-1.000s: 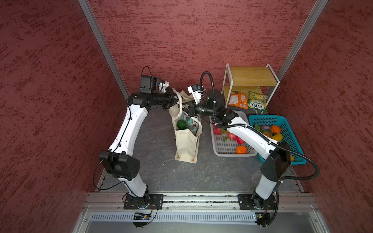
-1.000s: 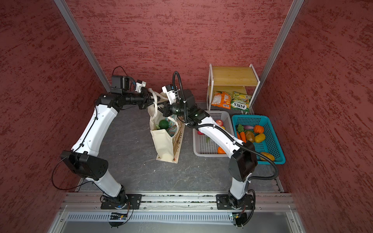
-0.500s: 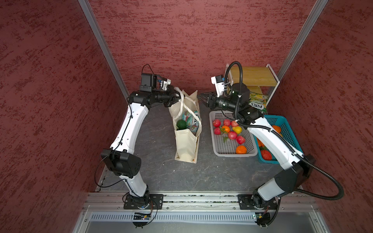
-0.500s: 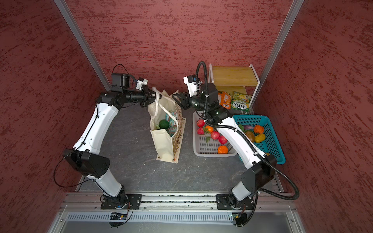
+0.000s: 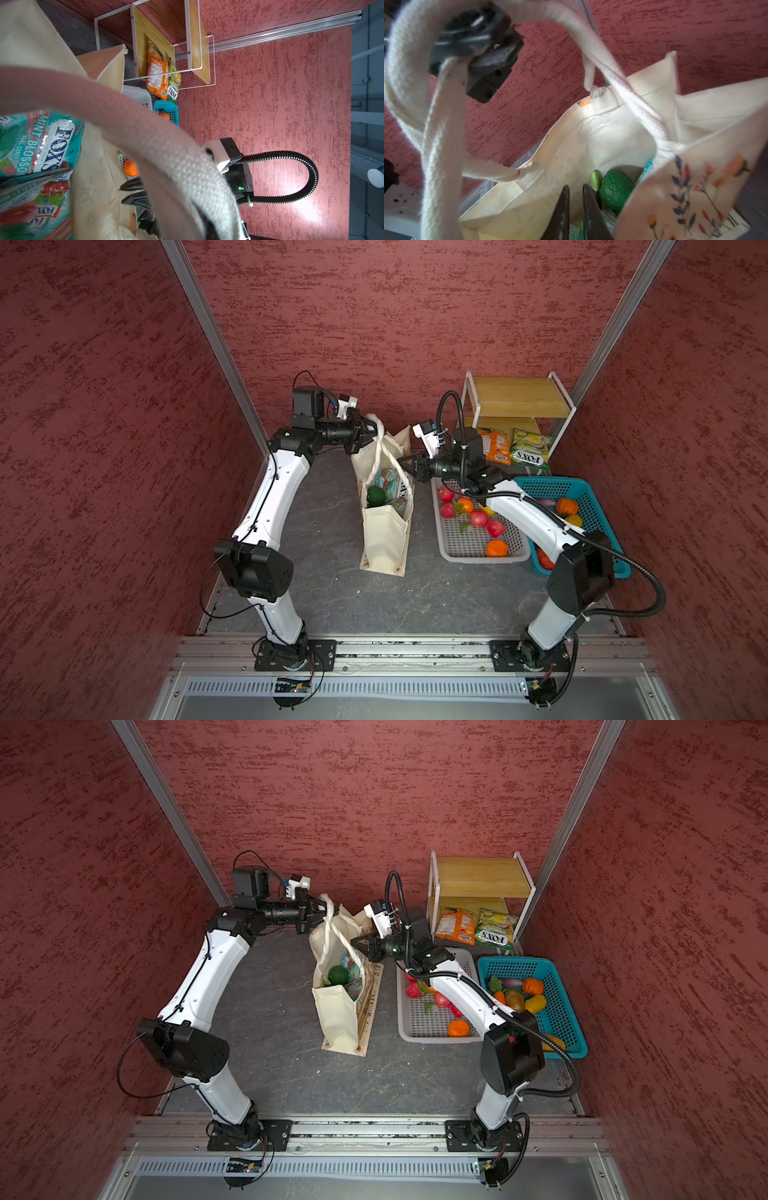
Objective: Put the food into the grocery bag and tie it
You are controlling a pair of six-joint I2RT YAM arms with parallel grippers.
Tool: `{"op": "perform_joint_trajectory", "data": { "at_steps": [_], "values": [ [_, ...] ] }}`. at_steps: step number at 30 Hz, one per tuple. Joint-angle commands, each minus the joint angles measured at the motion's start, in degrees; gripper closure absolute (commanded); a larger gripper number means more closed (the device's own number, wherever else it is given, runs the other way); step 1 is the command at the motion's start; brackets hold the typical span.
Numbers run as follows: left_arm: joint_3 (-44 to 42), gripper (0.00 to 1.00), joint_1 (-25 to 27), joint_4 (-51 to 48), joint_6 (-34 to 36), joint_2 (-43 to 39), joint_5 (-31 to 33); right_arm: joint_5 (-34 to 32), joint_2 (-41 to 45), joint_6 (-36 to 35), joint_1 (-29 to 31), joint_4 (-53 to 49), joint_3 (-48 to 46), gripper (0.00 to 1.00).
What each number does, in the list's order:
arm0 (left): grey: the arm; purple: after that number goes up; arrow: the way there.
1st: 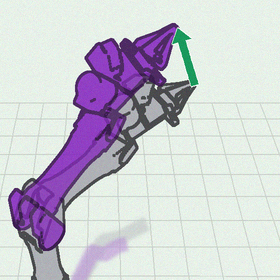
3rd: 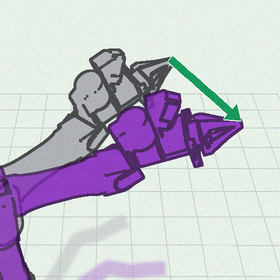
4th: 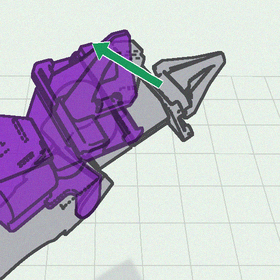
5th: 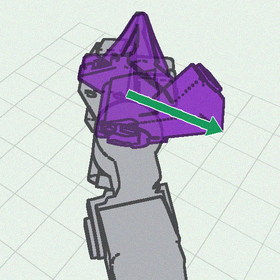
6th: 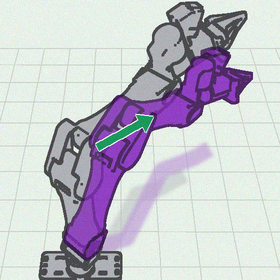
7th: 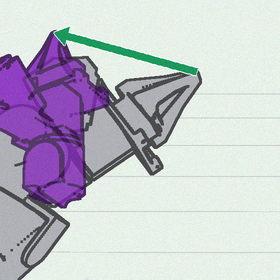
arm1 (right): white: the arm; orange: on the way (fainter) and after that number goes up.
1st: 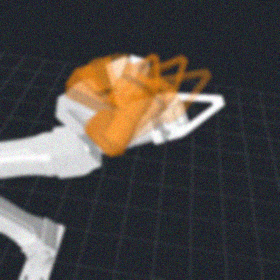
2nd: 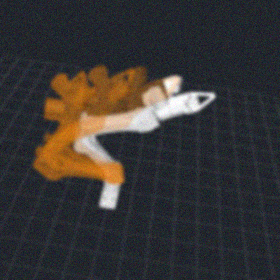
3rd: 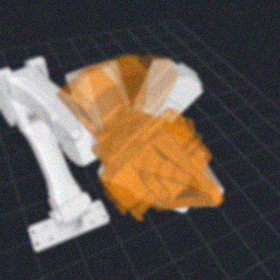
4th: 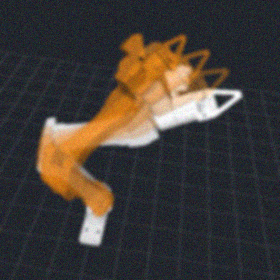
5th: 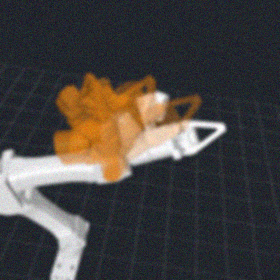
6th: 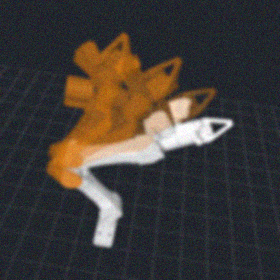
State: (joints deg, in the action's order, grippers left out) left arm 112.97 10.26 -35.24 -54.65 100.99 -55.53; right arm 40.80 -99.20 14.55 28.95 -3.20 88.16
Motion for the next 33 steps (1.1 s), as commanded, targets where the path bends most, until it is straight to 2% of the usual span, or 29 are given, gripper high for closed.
{"op": "perform_joint_trajectory", "data": {
  "at_steps": [1,5,7,15,24,33],
  "values": [
    [-1.03,1.0,-0.07,6.43,-2.07,-0.18,-2.32,5.41,-0.72,-1.88,1.9,7.57,-0.17,0.83],
    [-1.42,1.0,0.02,7.72,-2.9,0.03,-2.74,6.99,-2.09,-0.53,3.63,13.8,-1.51,0.79],
    [-1.69,1.0,0.02,8.25,-3.35,-0.01,-2.87,7.36,-2.66,1.84,4.07,20.03,-3.19,0.75],
    [-2.17,1.0,0.2,8.08,-3.36,-0.08,-2.92,8.11,-5.36,8.86,4.6,40.48,-7.58,0.56],
    [-3.85,1.0,-0.06,6.28,-1.5,-0.75,-1.96,12.24,-5.33,5.05,4.62,41.82,-9.06,0.47],
    [-7.1,1.0,-0.41,6.79,-0.67,-1.32,-0.73,12.37,-4.11,9.29,4.62,44.61,-8.24,0.41]
  ]
}}
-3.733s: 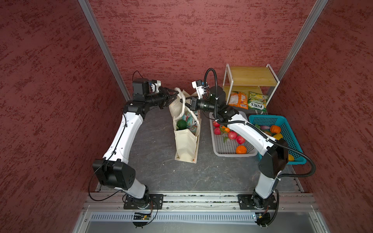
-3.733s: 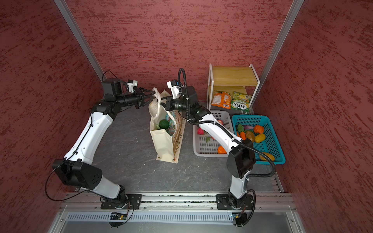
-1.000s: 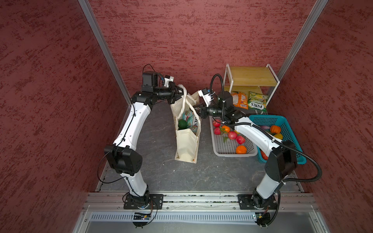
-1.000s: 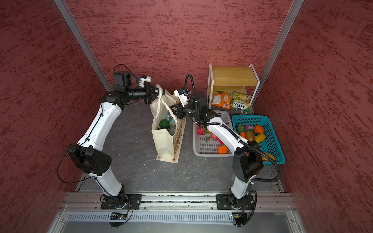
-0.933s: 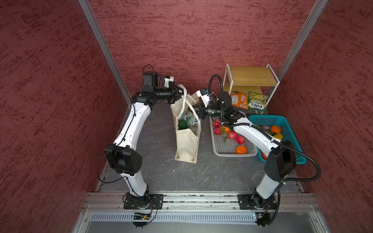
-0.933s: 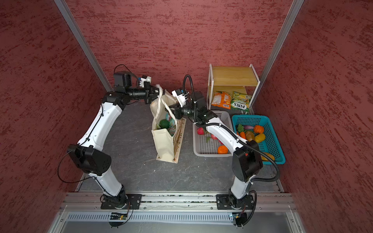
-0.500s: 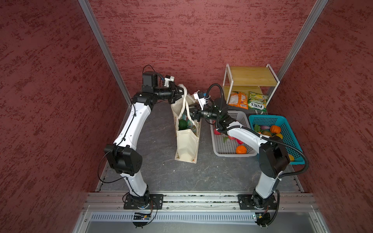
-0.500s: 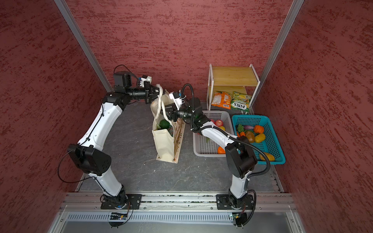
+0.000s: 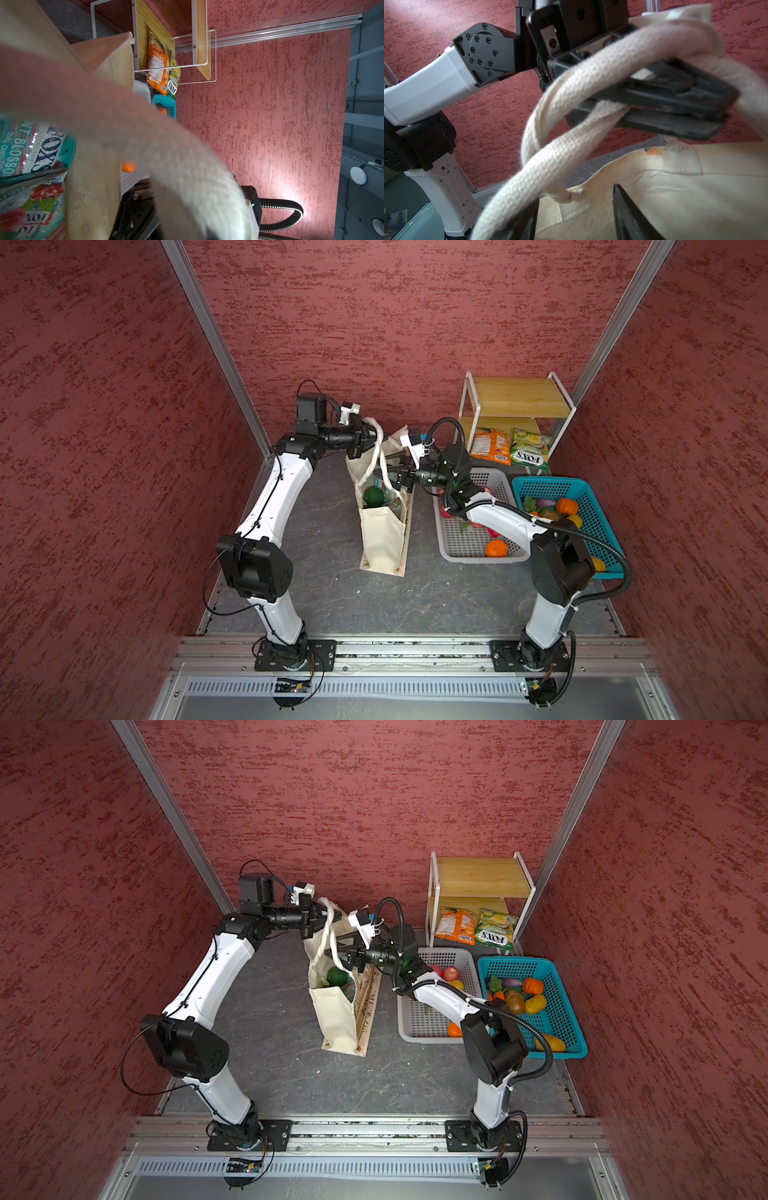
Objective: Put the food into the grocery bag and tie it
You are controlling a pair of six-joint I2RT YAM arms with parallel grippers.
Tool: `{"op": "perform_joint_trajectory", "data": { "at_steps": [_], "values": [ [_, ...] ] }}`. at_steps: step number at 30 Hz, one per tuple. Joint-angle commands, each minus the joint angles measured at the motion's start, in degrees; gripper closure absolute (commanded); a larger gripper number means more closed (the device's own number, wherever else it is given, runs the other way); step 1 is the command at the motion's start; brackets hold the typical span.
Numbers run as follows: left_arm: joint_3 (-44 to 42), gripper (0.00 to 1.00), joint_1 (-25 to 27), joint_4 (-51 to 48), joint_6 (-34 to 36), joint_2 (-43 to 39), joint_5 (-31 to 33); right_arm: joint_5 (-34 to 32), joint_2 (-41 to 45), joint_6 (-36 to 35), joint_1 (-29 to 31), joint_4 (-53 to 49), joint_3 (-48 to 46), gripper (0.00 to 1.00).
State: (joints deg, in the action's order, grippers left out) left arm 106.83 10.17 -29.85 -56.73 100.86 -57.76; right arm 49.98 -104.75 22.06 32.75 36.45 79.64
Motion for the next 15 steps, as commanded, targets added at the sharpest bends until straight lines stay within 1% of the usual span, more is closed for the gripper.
{"op": "perform_joint_trajectory", "data": {
  "at_steps": [1,4,10,12,15],
  "values": [
    [-1.21,1.0,-0.2,1.53,1.44,-1.19,1.78,3.11,1.29,2.69,0.82,5.35,0.74,0.4],
    [-1.84,1.0,0.19,1.45,2.43,-1.45,3.39,2.15,0.43,6.05,0.82,6.64,2.22,0.38],
    [-4.92,1.0,1.15,2.18,4.34,-3.39,8.98,-1.39,-0.04,12.1,0.99,9.89,2.34,0.35],
    [-6.09,1.0,1.42,2.6,4.8,-4.2,10.57,-2.51,-0.32,15.09,1.0,12.34,1.87,0.34],
    [-6.61,1.0,1.52,2.57,5.48,-4.79,12.05,-3.78,-1.44,21.36,1.05,17.58,1.37,0.33]
  ]
}}
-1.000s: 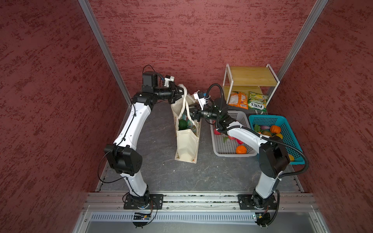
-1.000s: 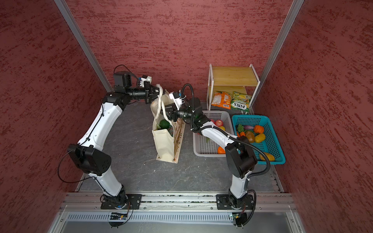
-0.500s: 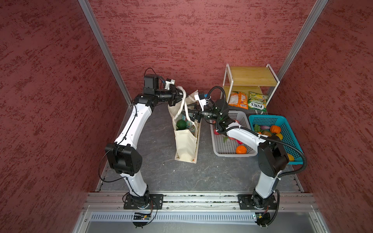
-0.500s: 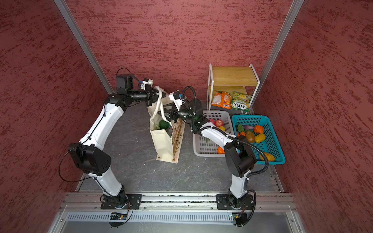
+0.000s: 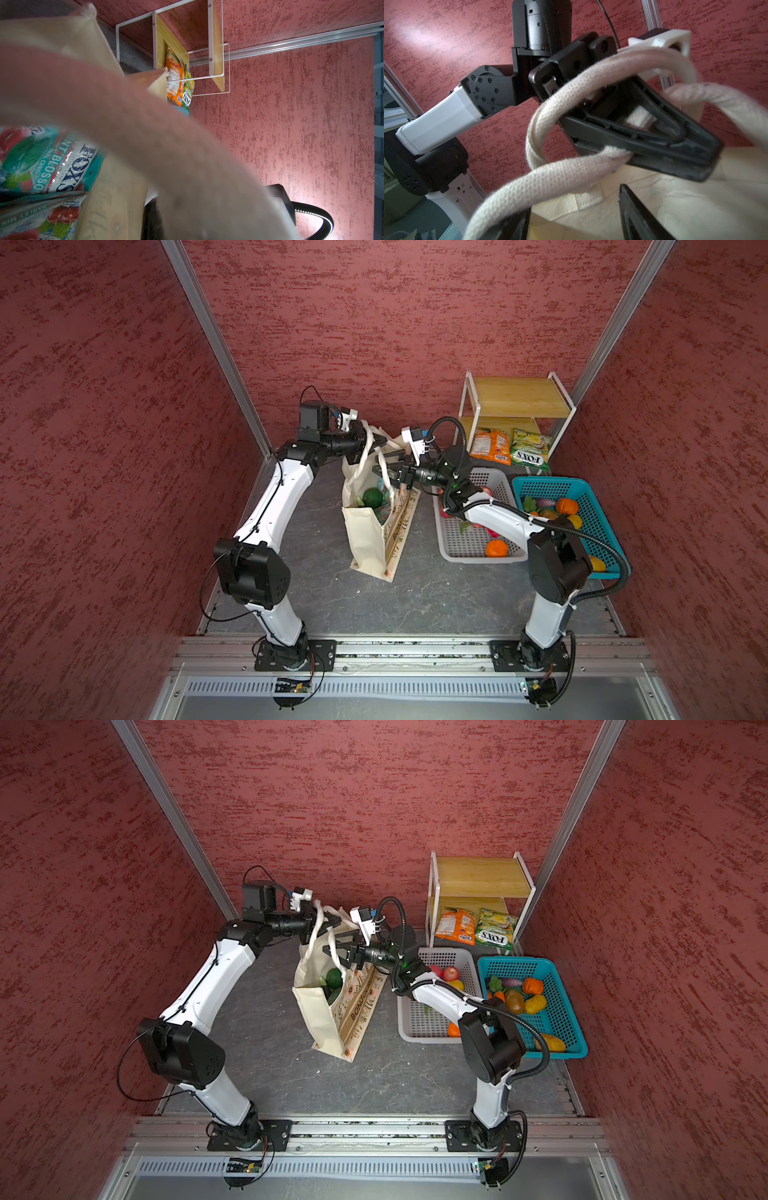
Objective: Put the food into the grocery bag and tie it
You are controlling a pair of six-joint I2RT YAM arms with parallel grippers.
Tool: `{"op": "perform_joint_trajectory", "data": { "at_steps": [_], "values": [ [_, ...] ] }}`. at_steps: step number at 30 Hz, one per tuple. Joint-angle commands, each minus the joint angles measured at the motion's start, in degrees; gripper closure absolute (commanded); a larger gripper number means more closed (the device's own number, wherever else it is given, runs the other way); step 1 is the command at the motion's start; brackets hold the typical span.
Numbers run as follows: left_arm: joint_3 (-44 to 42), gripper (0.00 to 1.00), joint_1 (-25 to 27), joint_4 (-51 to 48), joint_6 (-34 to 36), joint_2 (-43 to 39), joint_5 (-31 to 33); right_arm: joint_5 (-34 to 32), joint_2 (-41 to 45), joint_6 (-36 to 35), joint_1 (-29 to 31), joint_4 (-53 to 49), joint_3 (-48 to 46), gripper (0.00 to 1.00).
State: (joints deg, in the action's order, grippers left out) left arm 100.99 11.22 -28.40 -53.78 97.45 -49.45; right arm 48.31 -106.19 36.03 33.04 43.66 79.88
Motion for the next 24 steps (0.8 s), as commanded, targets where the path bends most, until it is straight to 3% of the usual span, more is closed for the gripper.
{"op": "perform_joint_trajectory", "data": {
  "at_steps": [1,13,24],
  "values": [
    [-0.57,1.0,0.47,0.99,2.6,-1.47,4.03,-2.56,-0.29,8.67,0.88,10.89,1.15,0.33],
    [3.23,1.0,1.32,-5.39,6.95,-1.38,8.18,-5.61,-1.98,17.7,1.75,12.37,4.8,0.29],
    [0.47,1.0,4.13,-7.53,11.38,-3.31,18.64,-10.54,-3.86,22.24,2.17,15.94,6.73,0.22]
  ]
}}
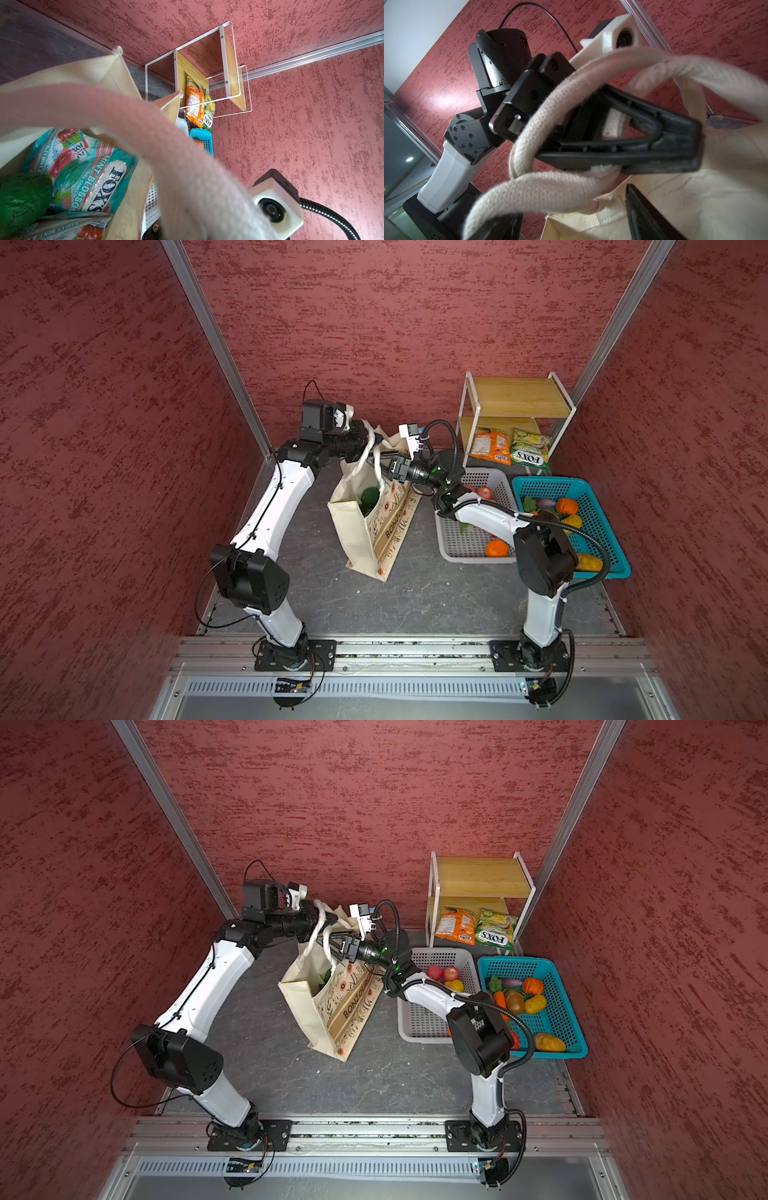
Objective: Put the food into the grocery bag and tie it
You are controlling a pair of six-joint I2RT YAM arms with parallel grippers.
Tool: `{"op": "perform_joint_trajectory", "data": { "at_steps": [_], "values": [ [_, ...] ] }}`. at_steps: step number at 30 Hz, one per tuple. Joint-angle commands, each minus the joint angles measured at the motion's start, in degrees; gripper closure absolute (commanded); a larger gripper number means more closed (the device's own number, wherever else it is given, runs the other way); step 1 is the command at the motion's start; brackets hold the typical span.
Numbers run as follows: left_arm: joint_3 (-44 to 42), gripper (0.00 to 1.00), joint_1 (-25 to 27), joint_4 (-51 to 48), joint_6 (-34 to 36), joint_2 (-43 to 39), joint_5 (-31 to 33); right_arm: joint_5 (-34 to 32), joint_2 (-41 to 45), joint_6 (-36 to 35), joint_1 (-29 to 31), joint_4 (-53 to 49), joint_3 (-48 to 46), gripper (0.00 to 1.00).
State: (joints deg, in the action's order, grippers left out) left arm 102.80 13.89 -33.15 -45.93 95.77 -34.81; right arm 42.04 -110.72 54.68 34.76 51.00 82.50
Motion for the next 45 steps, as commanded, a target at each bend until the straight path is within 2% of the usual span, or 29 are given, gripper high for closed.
{"op": "perform_joint_trajectory", "data": {
  "at_steps": [1,8,16,28,45],
  "values": [
    [-1.86,1.0,1.7,-2.89,3.95,-1.96,5.1,-4.42,0.52,3.44,0.48,8.79,4.23,0.21],
    [-6.24,1.0,1.93,-1.97,5.22,-3.74,9.85,-5.21,0.73,4.1,0.48,14.77,2.79,0.17],
    [-8.3,1.0,1.67,-1.26,5.24,-3.31,10.76,-4.36,1.33,0.28,0.57,24.9,-3.75,0.17],
    [-12.32,1.0,3.07,0.89,6.38,-4.14,16.0,-2.41,0.43,-2.2,2.14,26.16,-3.97,0.16],
    [-15.26,1.0,6.85,3.32,8.53,-1.68,25.72,-1.62,1.05,-0.8,2.68,31.4,-6.56,0.15]
  ]
}}
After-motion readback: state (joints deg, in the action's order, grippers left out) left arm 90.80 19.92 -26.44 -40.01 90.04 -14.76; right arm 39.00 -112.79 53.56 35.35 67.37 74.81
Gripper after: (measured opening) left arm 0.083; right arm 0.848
